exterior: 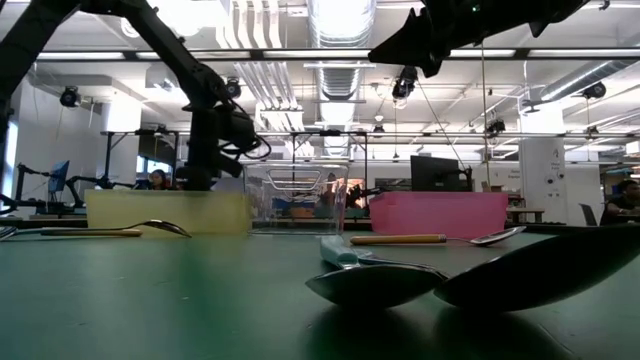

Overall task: Sort silverware by color (type)
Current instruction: Put the blue spoon into the yellow bin

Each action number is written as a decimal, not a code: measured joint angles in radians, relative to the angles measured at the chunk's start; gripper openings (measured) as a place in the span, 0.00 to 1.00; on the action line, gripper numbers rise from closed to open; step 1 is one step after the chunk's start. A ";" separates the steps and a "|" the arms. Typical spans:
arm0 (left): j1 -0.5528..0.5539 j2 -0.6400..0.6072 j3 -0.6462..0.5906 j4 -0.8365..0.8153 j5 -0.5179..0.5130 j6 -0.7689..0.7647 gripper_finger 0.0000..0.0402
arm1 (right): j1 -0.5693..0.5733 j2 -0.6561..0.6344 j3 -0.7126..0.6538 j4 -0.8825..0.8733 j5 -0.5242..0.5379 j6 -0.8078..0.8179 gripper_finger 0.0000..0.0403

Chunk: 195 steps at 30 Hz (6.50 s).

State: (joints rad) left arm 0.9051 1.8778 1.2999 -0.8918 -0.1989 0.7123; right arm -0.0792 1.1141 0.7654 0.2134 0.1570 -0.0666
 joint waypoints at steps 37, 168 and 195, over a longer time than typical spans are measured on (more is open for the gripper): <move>-0.354 -0.996 -0.645 0.762 0.228 -0.394 0.23 | 0.094 0.003 0.051 0.004 0.003 0.213 0.02; -0.735 -0.788 -0.674 -0.006 0.241 -1.118 0.23 | 0.092 0.608 0.452 -0.789 -0.051 0.404 0.02; -0.779 -0.593 -0.674 0.140 0.128 -1.122 0.23 | 0.092 0.608 0.452 -0.777 -0.052 0.403 0.02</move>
State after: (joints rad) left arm 0.1261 1.2849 0.6254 -0.7519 -0.0711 -0.4094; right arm 0.0128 1.7218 1.2171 -0.5632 0.1055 0.3367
